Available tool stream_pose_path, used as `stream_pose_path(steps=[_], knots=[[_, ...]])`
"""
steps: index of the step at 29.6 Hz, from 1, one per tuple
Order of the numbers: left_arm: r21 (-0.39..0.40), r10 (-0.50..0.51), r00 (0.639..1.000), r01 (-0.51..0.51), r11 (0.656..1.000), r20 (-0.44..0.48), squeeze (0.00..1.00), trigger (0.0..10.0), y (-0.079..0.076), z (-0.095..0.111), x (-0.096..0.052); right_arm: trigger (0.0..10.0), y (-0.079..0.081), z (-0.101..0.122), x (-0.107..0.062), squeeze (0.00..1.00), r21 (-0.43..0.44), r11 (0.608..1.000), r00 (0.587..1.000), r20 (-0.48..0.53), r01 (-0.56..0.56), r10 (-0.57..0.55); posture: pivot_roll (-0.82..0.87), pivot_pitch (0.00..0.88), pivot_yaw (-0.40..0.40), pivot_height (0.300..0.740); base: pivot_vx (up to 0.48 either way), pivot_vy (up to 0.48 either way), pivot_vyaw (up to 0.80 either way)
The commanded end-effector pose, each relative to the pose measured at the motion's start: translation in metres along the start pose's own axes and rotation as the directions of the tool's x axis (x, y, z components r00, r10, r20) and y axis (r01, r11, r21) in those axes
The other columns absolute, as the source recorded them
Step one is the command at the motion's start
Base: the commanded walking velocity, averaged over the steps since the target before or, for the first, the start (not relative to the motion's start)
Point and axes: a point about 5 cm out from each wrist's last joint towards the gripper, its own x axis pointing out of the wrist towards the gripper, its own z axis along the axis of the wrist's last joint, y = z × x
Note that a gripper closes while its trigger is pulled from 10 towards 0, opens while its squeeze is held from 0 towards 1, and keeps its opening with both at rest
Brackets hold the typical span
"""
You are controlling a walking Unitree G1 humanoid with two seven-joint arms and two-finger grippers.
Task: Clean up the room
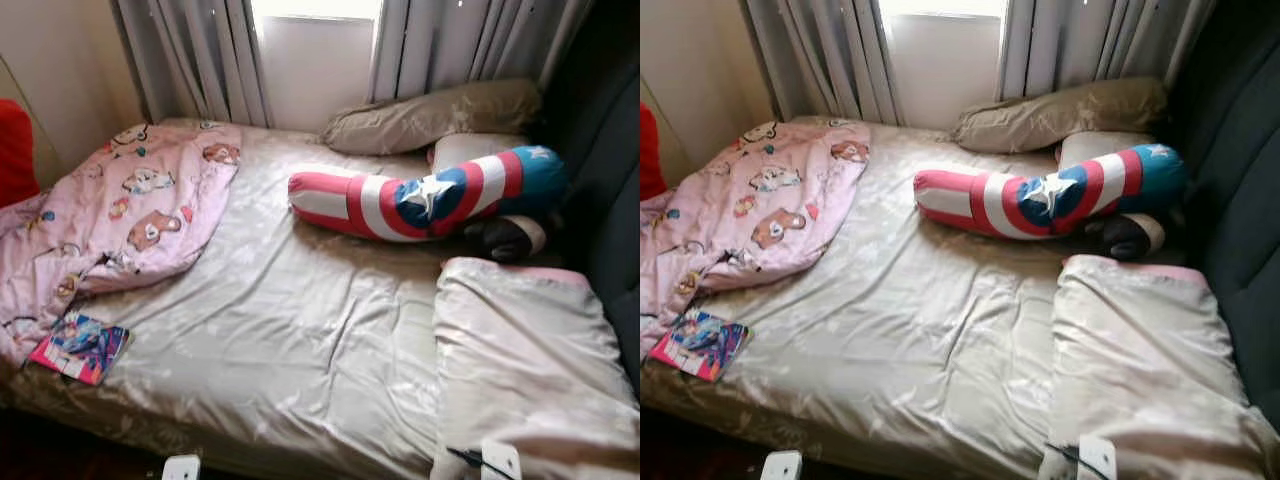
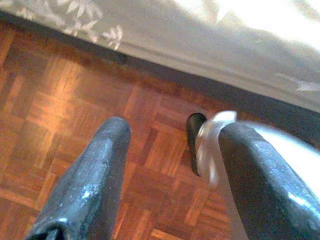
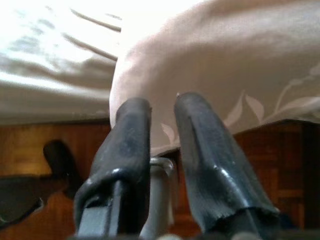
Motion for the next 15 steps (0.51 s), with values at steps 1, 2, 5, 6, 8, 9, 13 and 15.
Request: stream_pose_path(steps=[1, 2, 5, 6, 8, 9, 13, 15], knots=[[0.012, 0.018, 1.0, -0.018, 1.0, -0.004, 0.0, 10.0, 0.006, -0.001, -0.0011, 10.0, 0.0071, 0.0023, 0.0009, 0.0, 0.02, 1.0, 1.0, 0.002, -0.014, 0.014, 0.07, 0.03, 0.009, 0.74, 0.0, 0.48, 0.0], [0.012, 0.018, 1.0, -0.018, 1.0, -0.005, 0.0, 10.0, 0.006, -0.0011, -0.0011, 10.0, 0.0072, 0.0023, 0.001, 0.0, 0.021, 1.0, 1.0, 0.001, -0.014, 0.014, 0.07, 0.031, 0.009, 0.74, 0.0, 0.48, 0.0], [0.012, 0.018, 1.0, -0.018, 1.0, -0.006, 0.0, 10.0, 0.0057, -0.0017, -0.0012, 10.0, 0.0074, 0.0021, 0.001, 0.0, 0.031, 0.999, 1.0, -0.001, -0.01, 0.01, 0.08, 0.037, 0.01, 0.74, 0.0, 0.48, 0.0], [0.011, 0.018, 1.0, -0.018, 1.0, -0.007, 0.0, 10.0, 0.0056, -0.0019, -0.0012, 10.0, 0.0072, 0.0019, 0.001, 0.0, 0.033, 0.999, 1.0, -0.002, -0.007, 0.007, 0.08, 0.04, 0.011, 0.74, 0.0, 0.48, 0.0], [0.011, 0.018, 1.0, -0.017, 1.0, -0.008, 0.0, 10.0, 0.0054, -0.0022, -0.0013, 10.0, 0.007, 0.0014, 0.0009, 0.0, 0.037, 0.999, 1.0, -0.005, -0.004, 0.004, 0.07, 0.047, 0.013, 0.74, 0.0, 0.48, 0.0], [0.011, 0.017, 1.0, -0.017, 1.0, -0.008, 0.0, 10.0, 0.0054, -0.0022, -0.0013, 10.0, 0.007, 0.0012, 0.0009, 0.0, 0.038, 0.999, 1.0, -0.005, -0.003, 0.003, 0.07, 0.047, 0.013, 0.74, 0.0, 0.48, 0.0], [0.013, 0.016, 1.0, -0.016, 1.0, -0.01, 0.0, 10.0, 0.0051, -0.0026, -0.0013, 10.0, 0.0068, 0.0008, 0.0007, 0.0, 0.053, 0.999, 1.0, -0.001, -0.002, 0.002, 0.07, 0.053, 0.014, 0.74, 0.0, 0.48, 0.0], [0.013, 0.015, 1.0, -0.015, 1.0, -0.01, 0.0, 10.0, 0.005, -0.0025, -0.0013, 10.0, 0.0068, 0.0002, 0.0006, 0.0, 0.049, 0.999, 1.0, -0.004, -0.004, 0.004, 0.07, 0.057, 0.014, 0.74, 0.0, 0.48, 0.0]])
